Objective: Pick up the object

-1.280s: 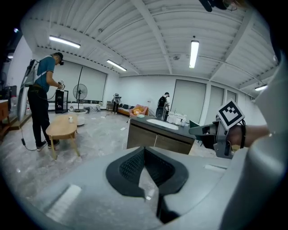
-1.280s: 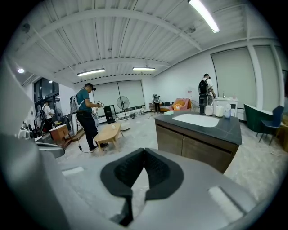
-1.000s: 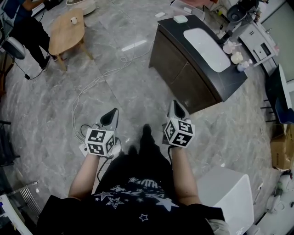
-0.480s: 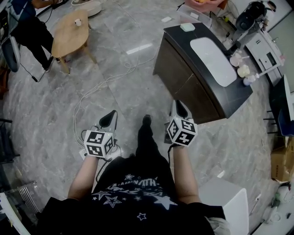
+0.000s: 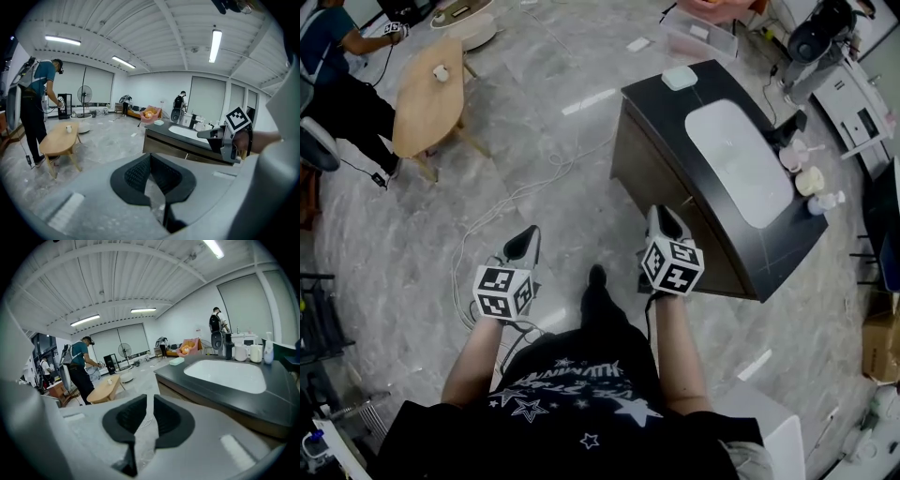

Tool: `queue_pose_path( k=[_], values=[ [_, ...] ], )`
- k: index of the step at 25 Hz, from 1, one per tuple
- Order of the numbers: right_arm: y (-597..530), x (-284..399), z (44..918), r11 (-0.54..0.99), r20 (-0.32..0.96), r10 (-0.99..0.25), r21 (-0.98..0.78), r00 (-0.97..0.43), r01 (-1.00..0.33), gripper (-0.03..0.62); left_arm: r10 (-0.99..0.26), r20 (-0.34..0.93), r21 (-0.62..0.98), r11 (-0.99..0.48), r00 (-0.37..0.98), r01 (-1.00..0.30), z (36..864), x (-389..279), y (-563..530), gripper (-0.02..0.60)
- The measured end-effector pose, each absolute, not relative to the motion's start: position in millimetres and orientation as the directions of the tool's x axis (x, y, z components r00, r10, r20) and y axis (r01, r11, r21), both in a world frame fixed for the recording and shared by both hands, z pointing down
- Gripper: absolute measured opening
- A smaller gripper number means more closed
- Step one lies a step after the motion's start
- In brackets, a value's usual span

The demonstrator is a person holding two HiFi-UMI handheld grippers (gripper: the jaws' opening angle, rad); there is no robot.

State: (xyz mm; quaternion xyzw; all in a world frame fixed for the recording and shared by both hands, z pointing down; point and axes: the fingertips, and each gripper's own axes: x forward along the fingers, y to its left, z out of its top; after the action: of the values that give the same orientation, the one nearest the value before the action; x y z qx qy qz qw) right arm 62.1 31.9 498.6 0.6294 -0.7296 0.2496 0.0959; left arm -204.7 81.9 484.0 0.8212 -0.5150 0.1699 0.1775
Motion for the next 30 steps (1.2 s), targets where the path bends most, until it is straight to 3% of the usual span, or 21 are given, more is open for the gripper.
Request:
queue_pose_path(
  k=[18, 30],
  values=[
    [-159.3, 132.0, 510.9, 0.019, 0.496, -0.856, -0.248, -0.144, -0.968, 0.051, -0.756, 0.479, 0.098, -0.460, 0.447, -0.883, 480.7, -135.6, -133.9, 0.009],
    [-231.9, 178.0, 512.1, -0.181, 0.497, -0.867, -0.254, 0.032, -0.950, 0.051, -0.662, 0.462, 0.119, -0.613, 0.590, -0.781, 489.5, -87.6, -262.9, 0.009]
  ],
)
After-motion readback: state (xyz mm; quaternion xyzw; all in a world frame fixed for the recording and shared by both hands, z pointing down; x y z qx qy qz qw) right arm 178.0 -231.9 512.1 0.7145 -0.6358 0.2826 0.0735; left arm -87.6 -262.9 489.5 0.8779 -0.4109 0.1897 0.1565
